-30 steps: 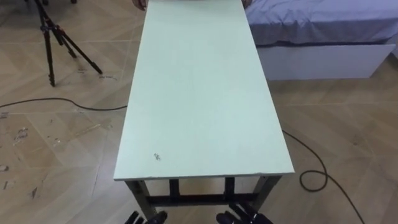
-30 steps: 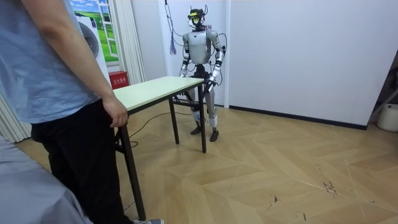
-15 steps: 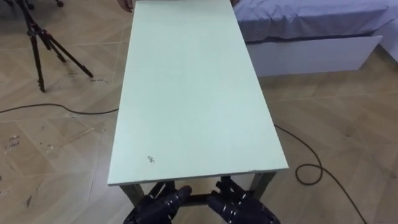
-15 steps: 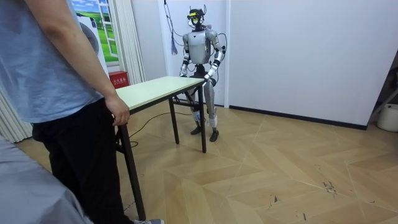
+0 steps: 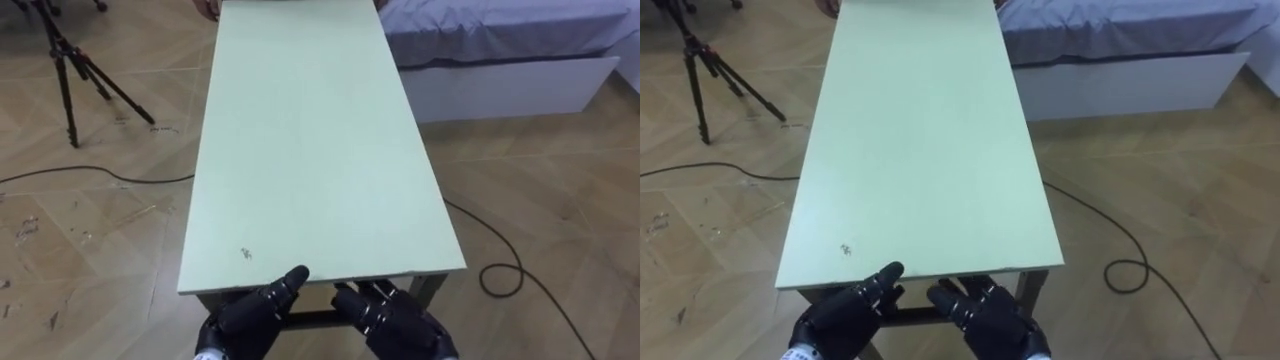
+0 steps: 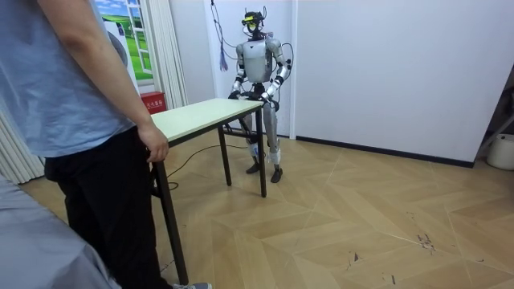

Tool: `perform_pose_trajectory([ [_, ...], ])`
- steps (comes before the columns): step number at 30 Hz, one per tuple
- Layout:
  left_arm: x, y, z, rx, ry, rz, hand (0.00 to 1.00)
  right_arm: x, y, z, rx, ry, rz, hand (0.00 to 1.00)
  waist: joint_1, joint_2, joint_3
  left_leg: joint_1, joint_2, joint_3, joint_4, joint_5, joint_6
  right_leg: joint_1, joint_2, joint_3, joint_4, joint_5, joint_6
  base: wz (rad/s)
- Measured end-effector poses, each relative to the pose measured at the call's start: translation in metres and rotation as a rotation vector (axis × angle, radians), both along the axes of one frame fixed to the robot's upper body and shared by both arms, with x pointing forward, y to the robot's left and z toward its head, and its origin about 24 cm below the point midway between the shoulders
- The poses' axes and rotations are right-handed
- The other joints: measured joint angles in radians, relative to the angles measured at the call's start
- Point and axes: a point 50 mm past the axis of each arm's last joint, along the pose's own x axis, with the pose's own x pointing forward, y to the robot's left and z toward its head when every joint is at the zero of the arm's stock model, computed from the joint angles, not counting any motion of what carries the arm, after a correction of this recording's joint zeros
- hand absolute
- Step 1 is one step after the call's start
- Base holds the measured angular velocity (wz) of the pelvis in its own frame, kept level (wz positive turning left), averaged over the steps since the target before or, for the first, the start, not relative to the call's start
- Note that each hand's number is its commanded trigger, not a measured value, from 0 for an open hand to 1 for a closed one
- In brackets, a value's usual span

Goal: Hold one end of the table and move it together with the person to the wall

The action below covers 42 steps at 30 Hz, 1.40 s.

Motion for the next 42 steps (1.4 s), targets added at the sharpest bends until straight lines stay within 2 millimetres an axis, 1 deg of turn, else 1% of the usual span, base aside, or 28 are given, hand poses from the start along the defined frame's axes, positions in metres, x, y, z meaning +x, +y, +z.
perform_pose_trajectory([
  [3,0.001,0.002,0.000,-0.030,0.014,0.029,0.00,0.006,-0.001,0.005,0.061,-0.010,-0.047,0.00,0.000,0.006,0.0009,0.001,0.000,0.001,0.000,0.000,0.000,0.006,-0.001,0.001,0.000,0.000,0.000,0.00],
  [11,0.003,0.007,0.002,-0.263,0.061,0.196,0.00,0.008,-0.004,0.006,0.133,0.021,-0.086,0.00,0.001,0.006,0.0009,0.007,0.000,0.008,0.000,0.000,0.000,0.004,-0.002,0.011,0.010,0.000,0.000,-0.03],
  [18,0.000,0.009,0.000,-0.264,0.074,0.204,0.00,0.009,-0.008,0.007,0.148,0.037,-0.130,0.00,0.001,0.005,-0.0012,0.013,0.000,0.012,0.000,0.000,0.000,0.004,0.000,0.019,0.012,0.001,-0.001,-0.01],
  [21,-0.006,0.011,-0.003,-0.273,0.096,0.220,0.00,0.009,-0.009,0.006,0.165,0.055,-0.159,0.00,0.000,0.004,-0.0023,0.024,0.000,0.016,0.000,0.000,0.000,0.008,0.000,0.022,0.012,0.001,-0.001,-0.04],
  [26,-0.007,0.015,-0.006,-0.339,0.120,0.284,0.00,0.012,-0.015,0.007,0.242,0.091,-0.263,0.00,-0.001,0.006,-0.0060,0.028,0.001,0.014,0.000,0.000,0.000,0.009,0.001,0.024,0.014,0.001,-0.002,0.00],
  [28,-0.007,0.013,-0.007,-0.366,0.127,0.296,0.00,0.012,-0.016,0.007,0.268,0.105,-0.287,0.00,0.000,0.010,-0.0086,0.030,0.001,0.016,0.000,0.000,0.000,0.009,0.001,0.027,0.015,0.001,-0.002,-0.03],
  [31,-0.009,0.012,-0.009,-0.383,0.140,0.313,0.00,0.012,-0.015,0.007,0.279,0.117,-0.292,0.00,0.001,0.022,-0.0150,0.037,0.001,0.019,-0.002,0.000,0.000,0.010,0.001,0.035,0.019,0.001,-0.002,-0.07],
  [32,-0.009,0.012,-0.009,-0.388,0.142,0.313,0.00,0.012,-0.015,0.007,0.289,0.121,-0.298,0.00,0.001,0.025,-0.0159,0.040,0.001,0.020,-0.003,0.000,0.000,0.011,0.001,0.039,0.020,0.001,-0.002,-0.05],
  [35,-0.008,0.010,-0.009,-0.402,0.140,0.314,0.00,0.014,-0.015,0.009,0.329,0.132,-0.327,0.00,0.002,0.032,-0.0146,0.038,0.001,0.024,-0.004,0.000,0.000,0.004,0.001,0.047,0.027,0.001,-0.002,-0.05],
  [42,-0.007,0.010,-0.008,-0.417,0.133,0.321,0.00,0.017,-0.013,0.013,0.366,0.145,-0.353,0.00,0.000,0.031,-0.0140,0.023,0.001,0.024,-0.002,0.000,0.001,-0.012,0.000,0.048,0.027,0.001,-0.002,0.00],
])
